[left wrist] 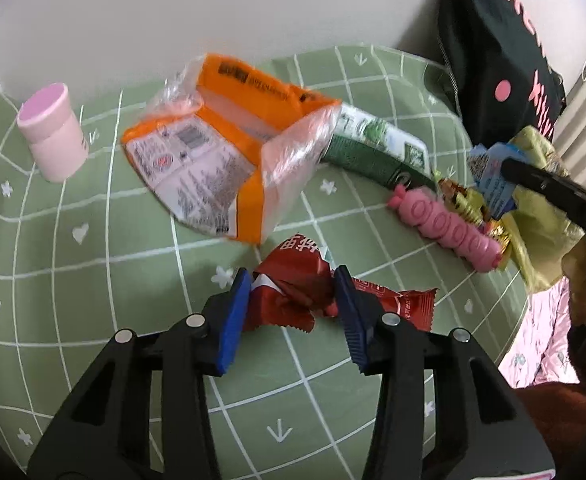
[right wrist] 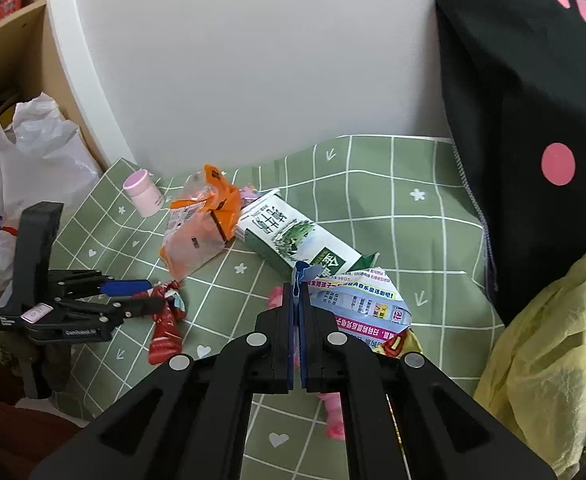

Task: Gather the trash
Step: 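Carry both items over the bin and open both tools to drop them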

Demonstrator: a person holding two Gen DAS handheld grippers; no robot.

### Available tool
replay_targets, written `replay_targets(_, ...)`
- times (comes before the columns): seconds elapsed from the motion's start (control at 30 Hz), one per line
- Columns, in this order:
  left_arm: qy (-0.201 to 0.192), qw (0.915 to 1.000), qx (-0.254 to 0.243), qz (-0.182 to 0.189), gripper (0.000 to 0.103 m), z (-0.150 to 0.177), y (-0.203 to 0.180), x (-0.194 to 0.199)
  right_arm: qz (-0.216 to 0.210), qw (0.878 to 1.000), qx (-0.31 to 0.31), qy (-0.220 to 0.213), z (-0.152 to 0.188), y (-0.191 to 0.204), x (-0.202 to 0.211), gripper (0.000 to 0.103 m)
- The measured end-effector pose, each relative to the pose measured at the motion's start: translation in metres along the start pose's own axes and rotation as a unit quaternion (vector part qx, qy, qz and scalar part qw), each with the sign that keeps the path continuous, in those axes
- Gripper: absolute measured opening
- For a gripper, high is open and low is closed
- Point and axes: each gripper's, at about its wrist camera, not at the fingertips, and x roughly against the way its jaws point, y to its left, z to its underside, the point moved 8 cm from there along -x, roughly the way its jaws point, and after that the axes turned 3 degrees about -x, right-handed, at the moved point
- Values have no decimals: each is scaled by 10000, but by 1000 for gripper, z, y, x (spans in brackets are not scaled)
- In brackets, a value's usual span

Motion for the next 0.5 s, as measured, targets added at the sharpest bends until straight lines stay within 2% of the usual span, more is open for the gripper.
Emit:
replay_targets(0.33, -635, 9977, -244, 85, 40, -41, -17, 32, 155, 9995, 57, -252, -11, -3, 17, 4)
replay_targets(0.5, -1242, 9909, -395, 326, 40, -80, -36, 56, 289, 9975, 139, -634, -29, -6, 49, 4)
